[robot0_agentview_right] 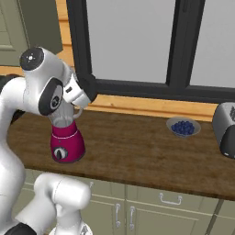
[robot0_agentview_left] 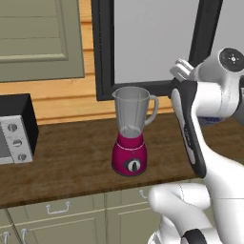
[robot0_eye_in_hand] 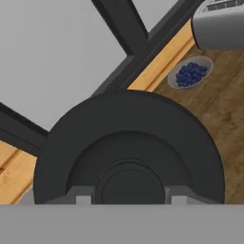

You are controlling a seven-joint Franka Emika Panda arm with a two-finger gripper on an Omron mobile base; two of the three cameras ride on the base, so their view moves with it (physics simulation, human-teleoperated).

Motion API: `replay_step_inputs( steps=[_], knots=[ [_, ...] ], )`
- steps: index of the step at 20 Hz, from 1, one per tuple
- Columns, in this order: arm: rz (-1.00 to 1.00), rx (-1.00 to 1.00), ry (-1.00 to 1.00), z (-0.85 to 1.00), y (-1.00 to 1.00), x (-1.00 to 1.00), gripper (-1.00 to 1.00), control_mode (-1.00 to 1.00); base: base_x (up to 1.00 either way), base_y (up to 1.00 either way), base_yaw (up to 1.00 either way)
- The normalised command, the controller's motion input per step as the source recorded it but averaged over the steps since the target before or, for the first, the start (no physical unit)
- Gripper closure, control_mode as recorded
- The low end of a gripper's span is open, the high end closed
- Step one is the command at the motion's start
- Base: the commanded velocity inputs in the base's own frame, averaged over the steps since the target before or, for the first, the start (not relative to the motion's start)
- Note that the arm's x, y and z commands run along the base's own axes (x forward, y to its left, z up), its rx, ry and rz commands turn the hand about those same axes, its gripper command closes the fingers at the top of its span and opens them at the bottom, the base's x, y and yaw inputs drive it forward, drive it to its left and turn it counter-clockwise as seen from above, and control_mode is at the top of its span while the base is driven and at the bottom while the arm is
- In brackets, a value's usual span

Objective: Close the lid blender by securely placing the lid on top.

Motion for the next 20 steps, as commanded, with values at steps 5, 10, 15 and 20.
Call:
replay_step_inputs(
  steps=[5, 10, 15, 20],
  knots=[
    [0.00, 0.01, 0.04, 0.42, 0.80, -0.03, 1.00, -1.00, 0.00, 0.00, 0.00],
    [0.00, 0.04, 0.06, 0.30, 0.74, 0.05, 1.00, -1.00, 0.00, 0.00, 0.00],
    [-0.02, 0.11, 0.11, 0.24, 0.50, 0.43, 1.00, -1.00, 0.00, 0.00, 0.00],
    [0.00, 0.10, 0.17, 0.01, 0.06, 0.39, 1.00, -1.00, 0.00, 0.00, 0.00]
  ],
)
